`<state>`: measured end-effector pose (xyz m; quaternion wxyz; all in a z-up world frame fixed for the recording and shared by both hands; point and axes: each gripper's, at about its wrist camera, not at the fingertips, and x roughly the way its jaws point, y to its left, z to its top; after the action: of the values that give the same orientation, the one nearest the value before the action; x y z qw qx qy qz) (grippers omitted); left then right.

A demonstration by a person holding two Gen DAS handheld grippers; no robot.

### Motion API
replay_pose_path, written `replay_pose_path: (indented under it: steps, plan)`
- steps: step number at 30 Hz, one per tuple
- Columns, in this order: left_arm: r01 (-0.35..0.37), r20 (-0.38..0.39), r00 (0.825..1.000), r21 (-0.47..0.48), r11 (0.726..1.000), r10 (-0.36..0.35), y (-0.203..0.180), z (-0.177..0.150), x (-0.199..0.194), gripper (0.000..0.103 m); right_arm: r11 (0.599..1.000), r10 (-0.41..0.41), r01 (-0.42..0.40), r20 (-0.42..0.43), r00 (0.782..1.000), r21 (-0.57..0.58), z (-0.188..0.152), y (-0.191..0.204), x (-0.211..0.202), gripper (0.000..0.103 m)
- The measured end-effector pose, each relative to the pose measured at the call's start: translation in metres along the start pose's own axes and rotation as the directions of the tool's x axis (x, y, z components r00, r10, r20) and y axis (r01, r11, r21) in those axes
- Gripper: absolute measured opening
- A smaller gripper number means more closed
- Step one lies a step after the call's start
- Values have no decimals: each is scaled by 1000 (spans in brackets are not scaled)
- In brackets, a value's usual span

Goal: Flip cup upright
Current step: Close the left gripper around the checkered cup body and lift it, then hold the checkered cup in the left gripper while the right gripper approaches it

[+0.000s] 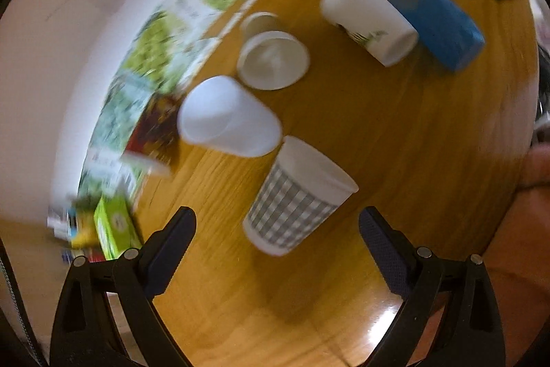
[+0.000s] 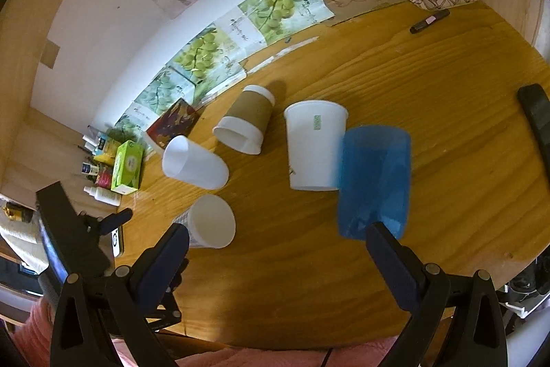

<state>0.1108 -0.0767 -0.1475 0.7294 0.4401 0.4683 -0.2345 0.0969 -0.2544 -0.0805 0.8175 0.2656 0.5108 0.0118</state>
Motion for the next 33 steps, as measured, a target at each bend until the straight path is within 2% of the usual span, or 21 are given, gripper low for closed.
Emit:
replay_pose_path:
  steps: [7,10,13,16,27,30,33]
  plan:
    - [53,-83,996,106,993,-44,-9,16,32,96,1000,-4,5,-25,1000,27,9,-16,6,103]
    - [81,-114,991,106,991,-68,-9,18,41,90,999,-6,7,-37,999,37,11,-21,8,103]
    - [119,-153,983,89,989,-104,-8,19,47,88,999,-6,8,-48,999,44,13,-25,10,103]
    - [146,-170,977,75,986,-131,-6,22,52,77,999,0,3,-61,998,47,14,-27,12,103]
    - [205,-177,964,28,978,-197,-1,25,51,74,999,36,-32,-156,987,29,14,-24,29,103]
    - [246,-185,952,-20,969,-245,3,28,51,71,999,36,-31,-177,984,28,12,-23,32,103]
    - [303,-195,929,-93,948,-316,6,28,50,71,999,41,-34,-189,981,35,11,-22,33,103]
